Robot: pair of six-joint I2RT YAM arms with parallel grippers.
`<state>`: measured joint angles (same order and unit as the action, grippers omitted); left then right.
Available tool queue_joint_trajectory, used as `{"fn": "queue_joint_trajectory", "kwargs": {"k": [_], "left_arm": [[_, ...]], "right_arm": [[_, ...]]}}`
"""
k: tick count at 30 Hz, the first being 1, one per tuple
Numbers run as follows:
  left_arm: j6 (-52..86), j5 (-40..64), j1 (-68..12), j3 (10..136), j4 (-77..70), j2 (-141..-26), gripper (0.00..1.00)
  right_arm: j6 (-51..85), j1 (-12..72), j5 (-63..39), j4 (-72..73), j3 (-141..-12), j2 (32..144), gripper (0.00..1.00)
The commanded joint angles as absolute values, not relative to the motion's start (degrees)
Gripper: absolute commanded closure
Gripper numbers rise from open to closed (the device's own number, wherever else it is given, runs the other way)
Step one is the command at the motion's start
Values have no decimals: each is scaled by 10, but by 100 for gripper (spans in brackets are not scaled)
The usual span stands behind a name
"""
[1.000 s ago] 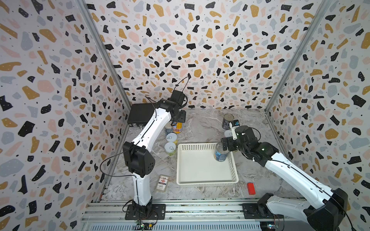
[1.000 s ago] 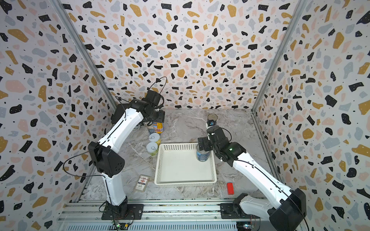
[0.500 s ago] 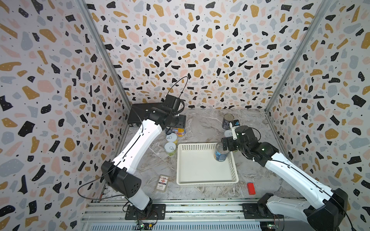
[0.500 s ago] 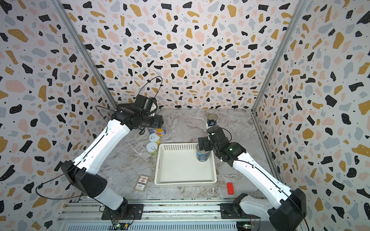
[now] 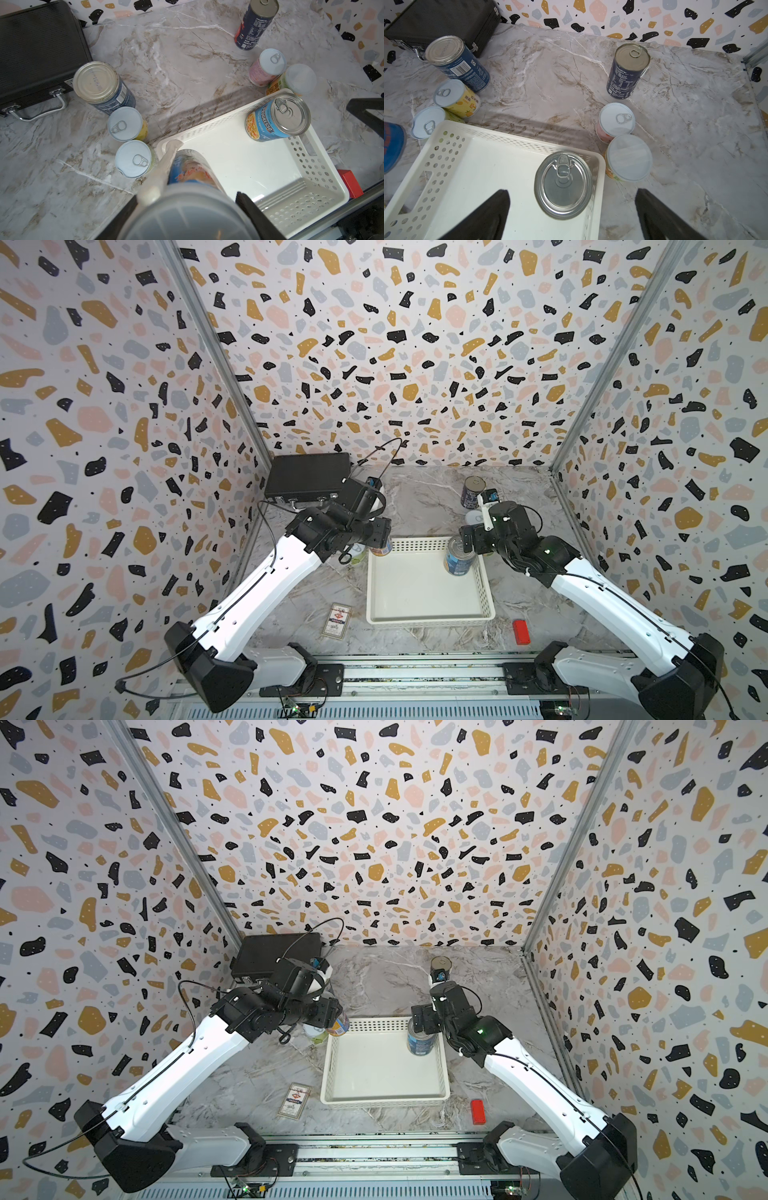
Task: Put the canned food in the basket
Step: Place the canned food in the basket.
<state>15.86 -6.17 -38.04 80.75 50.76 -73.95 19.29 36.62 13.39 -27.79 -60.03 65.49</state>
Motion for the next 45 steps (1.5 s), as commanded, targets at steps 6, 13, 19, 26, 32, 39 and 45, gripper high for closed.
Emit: {"fn": "queue_joint_trajectory", "kwargs": {"k": [6, 13, 19, 26, 32, 39, 45], "left_arm": [[150, -113, -442, 797, 418, -730, 62], [161, -140, -475, 760, 389, -739, 62], [170, -139, -486, 748, 381, -762, 62], [180, -206, -493, 710, 344, -752, 63], [190, -189, -492, 690, 318, -768, 63], [189, -180, -491, 704, 320, -835, 63], [199, -186, -470, 709, 328, -857, 62]], "right_arm": [[200, 367, 141, -277, -599, 642, 0], [201, 368, 139, -276, -599, 643, 0], [201, 367, 137, -276, -599, 645, 0], [200, 367, 139, -283, -605, 636, 0], [199, 367, 144, -275, -597, 633, 0], [199, 367, 145, -277, -601, 652, 0], [200, 367, 141, -276, -601, 650, 0]]}}
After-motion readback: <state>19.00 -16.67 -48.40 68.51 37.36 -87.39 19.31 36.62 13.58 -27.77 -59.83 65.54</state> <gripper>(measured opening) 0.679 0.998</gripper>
